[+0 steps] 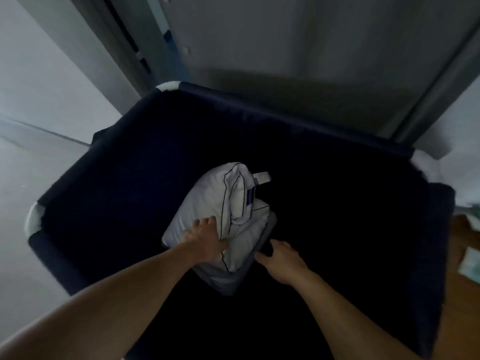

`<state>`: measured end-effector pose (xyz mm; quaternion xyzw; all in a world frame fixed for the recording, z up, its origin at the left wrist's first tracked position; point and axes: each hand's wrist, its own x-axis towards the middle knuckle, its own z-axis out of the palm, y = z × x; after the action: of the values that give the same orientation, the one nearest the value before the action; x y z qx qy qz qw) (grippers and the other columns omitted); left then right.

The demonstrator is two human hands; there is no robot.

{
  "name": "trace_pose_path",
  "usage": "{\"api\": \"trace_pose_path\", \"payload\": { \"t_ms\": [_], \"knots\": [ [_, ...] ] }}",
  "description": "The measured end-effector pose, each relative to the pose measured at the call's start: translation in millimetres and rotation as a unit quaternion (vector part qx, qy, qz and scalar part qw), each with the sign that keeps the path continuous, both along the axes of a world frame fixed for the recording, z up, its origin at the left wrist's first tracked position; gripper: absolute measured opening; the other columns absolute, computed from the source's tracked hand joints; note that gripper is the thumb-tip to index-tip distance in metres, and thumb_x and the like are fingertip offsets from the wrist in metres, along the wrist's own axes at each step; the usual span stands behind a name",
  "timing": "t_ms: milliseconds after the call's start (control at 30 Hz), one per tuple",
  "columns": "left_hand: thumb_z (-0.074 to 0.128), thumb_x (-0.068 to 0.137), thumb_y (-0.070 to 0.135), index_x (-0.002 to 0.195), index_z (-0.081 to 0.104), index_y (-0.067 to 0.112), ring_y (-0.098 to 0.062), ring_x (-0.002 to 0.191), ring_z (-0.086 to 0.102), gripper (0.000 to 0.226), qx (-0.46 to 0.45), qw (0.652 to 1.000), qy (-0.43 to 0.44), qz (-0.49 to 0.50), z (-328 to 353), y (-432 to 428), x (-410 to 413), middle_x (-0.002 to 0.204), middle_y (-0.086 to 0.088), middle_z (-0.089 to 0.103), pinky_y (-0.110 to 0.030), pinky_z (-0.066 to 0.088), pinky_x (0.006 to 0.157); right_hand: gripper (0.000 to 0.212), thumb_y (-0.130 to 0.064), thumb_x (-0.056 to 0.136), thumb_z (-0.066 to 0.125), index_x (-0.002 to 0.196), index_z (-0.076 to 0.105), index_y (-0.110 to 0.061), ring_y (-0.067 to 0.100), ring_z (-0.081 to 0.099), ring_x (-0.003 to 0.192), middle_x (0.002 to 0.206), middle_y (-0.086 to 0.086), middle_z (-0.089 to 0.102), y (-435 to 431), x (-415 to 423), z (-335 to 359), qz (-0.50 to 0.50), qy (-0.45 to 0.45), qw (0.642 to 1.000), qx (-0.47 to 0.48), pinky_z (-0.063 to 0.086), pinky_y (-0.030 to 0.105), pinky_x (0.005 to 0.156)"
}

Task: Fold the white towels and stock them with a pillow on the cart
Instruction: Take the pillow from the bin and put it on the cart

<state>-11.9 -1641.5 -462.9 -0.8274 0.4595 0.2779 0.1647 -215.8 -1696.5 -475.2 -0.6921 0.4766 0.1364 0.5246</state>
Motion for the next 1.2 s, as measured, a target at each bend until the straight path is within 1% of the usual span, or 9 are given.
{"api": "trace_pose_path", "payload": {
  "t_ms": [267,400,567,767,900,967,1067,1133,1200],
  "knots": [
    [0.063,0.084,0.061,0.155,-0.006,0.005,-0.036,0.142,0.026,0.113,-0.053,0.992,0.087,0.071,-153.3,-100.9,87.7,0.160,-0.017,0.017,-0.046,0.027,0.116,0.075,-0.050,0.098,0.053,0.157,0.018,-0.022,0.020,0.043,0.131,0.157,0.003,0.032,-25.6,72.7,-137.1,-0.269,-0.012,0.952,0.143,0.035,0.022,0.090],
    [0.066,0.078,0.068,0.152,-0.020,0.009,-0.034,0.150,-0.005,0.128,-0.050,0.991,0.064,0.104,-225.6,-130.2,118.5,0.163,-0.012,-0.013,-0.059,0.015,0.117,0.069,-0.038,0.097,0.060,0.153,0.029,-0.014,0.016,0.046,0.101,0.148,0.008,0.045,-32.3,122.0,-219.7,-0.458,-0.046,0.852,0.249,0.042,0.028,0.079],
    [0.069,0.063,0.078,0.150,-0.029,0.017,-0.038,0.147,-0.019,0.144,-0.061,0.989,0.033,0.131,-295.9,-140.8,129.2,0.159,-0.010,-0.029,-0.073,0.013,0.108,0.073,-0.038,0.091,0.068,0.152,0.033,-0.021,0.021,0.053,0.107,0.145,0.006,0.050,-38.6,164.5,-306.4,-0.584,-0.092,0.769,0.245,0.048,0.034,0.085],
    [0.069,0.057,0.083,0.151,-0.026,0.015,-0.036,0.147,-0.023,0.150,-0.084,0.962,0.064,0.252,-331.0,-178.3,97.8,0.159,-0.010,-0.030,-0.075,0.003,0.109,0.071,-0.055,0.085,0.068,0.145,0.046,-0.027,0.030,0.049,0.129,0.144,0.009,0.047,-80.5,199.2,-363.9,-0.533,-0.041,0.845,0.002,0.045,0.043,0.105],
    [0.068,0.058,0.083,0.153,-0.021,0.015,-0.030,0.149,-0.018,0.147,-0.096,0.956,0.108,0.254,-321.7,-172.8,113.2,0.162,-0.005,-0.024,-0.067,0.005,0.114,0.059,-0.054,0.083,0.060,0.130,0.056,-0.019,0.025,0.063,0.106,0.118,0.007,0.065,-80.1,234.7,-349.2,-0.476,-0.106,0.873,0.004,0.052,0.038,0.091],
    [0.069,0.058,0.082,0.153,-0.020,0.012,-0.027,0.150,-0.015,0.148,-0.104,0.959,0.126,0.232,-311.0,-162.2,125.9,0.163,-0.006,-0.020,-0.057,0.001,0.117,0.037,-0.039,0.090,0.052,0.109,0.067,-0.012,0.027,0.066,0.092,0.103,0.009,0.070,-70.3,248.9,-332.8,-0.380,-0.058,0.916,-0.117,0.054,0.038,0.082],
    [0.080,0.054,0.073,0.155,-0.014,0.010,-0.025,0.151,0.001,0.151,-0.142,0.941,0.183,0.248,-292.7,-151.0,143.0,0.164,-0.007,-0.004,-0.042,0.006,0.123,0.019,-0.025,0.078,0.056,0.072,0.070,-0.014,0.025,0.063,0.062,0.068,0.005,0.068,-51.2,265.2,-308.1,-0.253,-0.038,0.907,-0.333,0.053,0.034,0.062],
    [0.087,0.063,0.052,0.153,0.010,0.006,-0.028,0.141,0.029,0.127,-0.151,0.938,0.195,0.244,-277.9,-144.5,155.1,0.147,-0.009,0.027,-0.029,0.029,0.111,0.023,-0.027,0.083,0.055,0.065,0.067,-0.018,0.021,0.061,0.061,0.065,0.001,0.065,-33.3,271.2,-293.8,-0.244,-0.096,0.888,-0.378,0.051,0.031,0.063],
    [0.078,0.081,0.027,0.134,0.037,0.005,-0.031,0.119,0.050,0.070,-0.169,0.950,0.171,0.198,-264.9,-137.3,167.6,0.116,-0.007,0.043,-0.023,0.040,0.086,0.029,-0.027,0.091,0.053,0.067,0.068,-0.019,0.018,0.058,0.067,0.069,-0.001,0.065,-14.7,262.9,-286.3,-0.256,-0.170,0.867,-0.392,0.049,0.031,0.070]
  ]
}}
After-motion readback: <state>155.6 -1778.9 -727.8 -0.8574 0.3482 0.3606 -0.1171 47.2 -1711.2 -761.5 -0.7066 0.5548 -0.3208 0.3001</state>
